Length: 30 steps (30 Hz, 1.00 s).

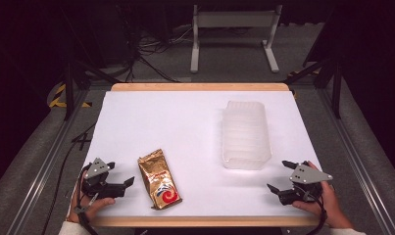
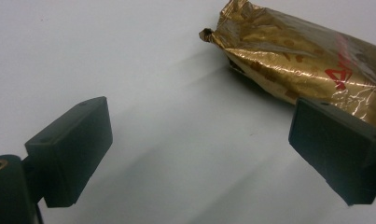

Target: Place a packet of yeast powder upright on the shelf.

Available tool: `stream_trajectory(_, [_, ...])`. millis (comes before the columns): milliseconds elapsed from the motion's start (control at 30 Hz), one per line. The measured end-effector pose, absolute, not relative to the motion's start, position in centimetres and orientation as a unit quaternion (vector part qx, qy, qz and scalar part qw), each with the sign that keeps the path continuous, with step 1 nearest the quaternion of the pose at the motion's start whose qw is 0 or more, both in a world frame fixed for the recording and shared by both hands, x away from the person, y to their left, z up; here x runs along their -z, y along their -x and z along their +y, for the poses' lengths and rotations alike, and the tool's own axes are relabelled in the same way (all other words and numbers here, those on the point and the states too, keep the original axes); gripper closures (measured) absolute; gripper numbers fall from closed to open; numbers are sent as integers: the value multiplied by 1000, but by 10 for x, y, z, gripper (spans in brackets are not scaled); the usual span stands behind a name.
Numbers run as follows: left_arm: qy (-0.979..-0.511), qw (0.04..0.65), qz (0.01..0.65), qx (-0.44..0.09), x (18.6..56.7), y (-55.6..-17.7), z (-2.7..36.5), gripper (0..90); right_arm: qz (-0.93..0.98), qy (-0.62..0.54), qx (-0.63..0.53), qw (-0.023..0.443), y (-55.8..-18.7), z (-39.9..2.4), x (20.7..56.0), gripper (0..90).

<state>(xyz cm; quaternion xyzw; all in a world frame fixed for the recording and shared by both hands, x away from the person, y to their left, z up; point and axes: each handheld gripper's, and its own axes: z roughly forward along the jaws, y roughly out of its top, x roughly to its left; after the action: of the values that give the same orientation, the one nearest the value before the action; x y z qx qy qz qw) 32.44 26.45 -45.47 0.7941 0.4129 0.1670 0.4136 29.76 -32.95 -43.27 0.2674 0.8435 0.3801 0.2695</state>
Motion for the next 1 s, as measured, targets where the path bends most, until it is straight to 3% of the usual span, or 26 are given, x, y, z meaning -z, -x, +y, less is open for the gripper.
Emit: stream_trajectory(1000, [-800, 446, 364, -169, 448, -334, 241, 78, 843, -267, -383, 269, -297, -328, 432, 92])
